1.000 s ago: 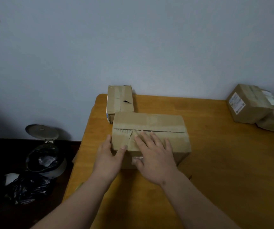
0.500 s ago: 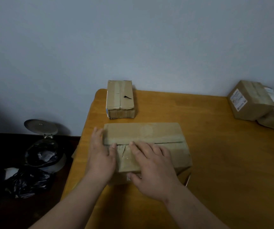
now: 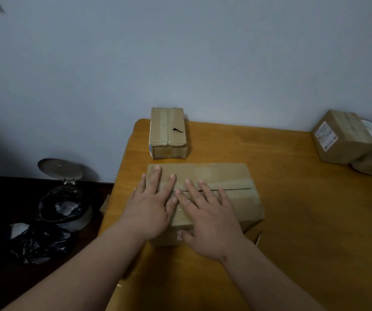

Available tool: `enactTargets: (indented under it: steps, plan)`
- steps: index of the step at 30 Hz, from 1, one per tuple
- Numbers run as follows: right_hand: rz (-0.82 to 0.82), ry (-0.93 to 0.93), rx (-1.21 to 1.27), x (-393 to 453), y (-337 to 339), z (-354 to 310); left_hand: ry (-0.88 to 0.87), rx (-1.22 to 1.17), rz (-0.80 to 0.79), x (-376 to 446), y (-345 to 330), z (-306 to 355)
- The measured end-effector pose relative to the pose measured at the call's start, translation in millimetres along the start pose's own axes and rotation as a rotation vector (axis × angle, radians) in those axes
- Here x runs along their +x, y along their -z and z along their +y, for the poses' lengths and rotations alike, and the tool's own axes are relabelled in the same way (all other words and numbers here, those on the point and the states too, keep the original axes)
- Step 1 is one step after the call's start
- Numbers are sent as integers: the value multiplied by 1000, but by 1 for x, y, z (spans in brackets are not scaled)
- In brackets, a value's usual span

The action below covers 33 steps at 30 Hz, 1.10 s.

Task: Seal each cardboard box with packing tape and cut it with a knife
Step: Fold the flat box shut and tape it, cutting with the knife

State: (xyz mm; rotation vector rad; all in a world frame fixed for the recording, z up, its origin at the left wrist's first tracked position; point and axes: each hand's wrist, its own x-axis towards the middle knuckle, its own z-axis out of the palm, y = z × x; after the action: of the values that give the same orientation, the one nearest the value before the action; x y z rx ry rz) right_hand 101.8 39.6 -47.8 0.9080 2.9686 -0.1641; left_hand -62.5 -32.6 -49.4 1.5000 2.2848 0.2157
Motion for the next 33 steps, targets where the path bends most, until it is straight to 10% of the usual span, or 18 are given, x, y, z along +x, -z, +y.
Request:
enactTargets:
  steps: [6, 12, 20, 26, 33]
  plan:
    - [4, -20, 73, -1, 16, -14, -59, -360, -16, -8, 16, -14]
    - [419, 3, 381, -42, -3, -59, 433, -667, 429, -56, -16, -80]
    - [-247, -179, 698, -50, -67, -113, 848, -1057, 171, -108, -73, -141]
    - [-476, -488, 1073, -25, -86, -140, 657, -908, -179, -121, -88, -143]
    - [-441, -655, 1424, 6, -91, -176, 505, -754, -117, -114, -93, -145]
